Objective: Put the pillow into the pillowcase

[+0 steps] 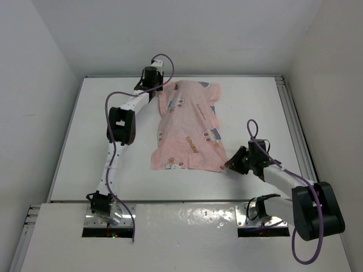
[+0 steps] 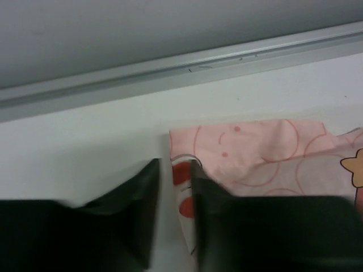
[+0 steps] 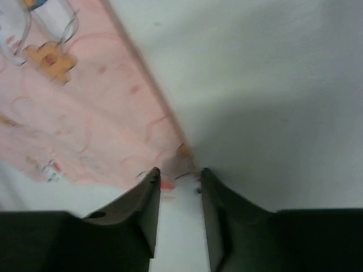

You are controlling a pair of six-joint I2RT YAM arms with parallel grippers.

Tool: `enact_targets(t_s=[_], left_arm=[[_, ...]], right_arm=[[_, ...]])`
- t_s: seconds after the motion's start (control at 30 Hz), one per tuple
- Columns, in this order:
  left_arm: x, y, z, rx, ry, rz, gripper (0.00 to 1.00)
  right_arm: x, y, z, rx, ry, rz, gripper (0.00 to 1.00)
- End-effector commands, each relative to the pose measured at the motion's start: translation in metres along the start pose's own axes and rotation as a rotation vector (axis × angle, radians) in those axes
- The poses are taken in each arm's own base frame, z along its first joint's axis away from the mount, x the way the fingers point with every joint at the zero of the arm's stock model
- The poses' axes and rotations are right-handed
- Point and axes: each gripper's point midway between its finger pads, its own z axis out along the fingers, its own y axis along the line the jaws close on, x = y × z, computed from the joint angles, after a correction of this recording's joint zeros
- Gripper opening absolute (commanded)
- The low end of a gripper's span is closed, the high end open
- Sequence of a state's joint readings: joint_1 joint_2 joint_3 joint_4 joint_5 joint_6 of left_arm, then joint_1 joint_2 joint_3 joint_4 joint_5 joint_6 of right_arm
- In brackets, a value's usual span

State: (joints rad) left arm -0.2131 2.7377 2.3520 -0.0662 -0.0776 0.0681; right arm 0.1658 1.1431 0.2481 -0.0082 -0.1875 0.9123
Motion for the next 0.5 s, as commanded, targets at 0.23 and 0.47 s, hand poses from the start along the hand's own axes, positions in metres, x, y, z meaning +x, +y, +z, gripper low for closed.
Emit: enact_targets(t_s=[0.23,0.47], left_arm=[[-0.097,0.034,-0.029,-0.078,-0.198,0.044,0.59],[-0.159,0.067,-0.106,-0.187,-0.189,0.155,0.71]], right_arm=[[-0.05,0.03,-0.017,0.006,-0.028,-0.071,0.92],[-0.112,0.005,-0.064,0.229,-0.146,-0.045,0.99]])
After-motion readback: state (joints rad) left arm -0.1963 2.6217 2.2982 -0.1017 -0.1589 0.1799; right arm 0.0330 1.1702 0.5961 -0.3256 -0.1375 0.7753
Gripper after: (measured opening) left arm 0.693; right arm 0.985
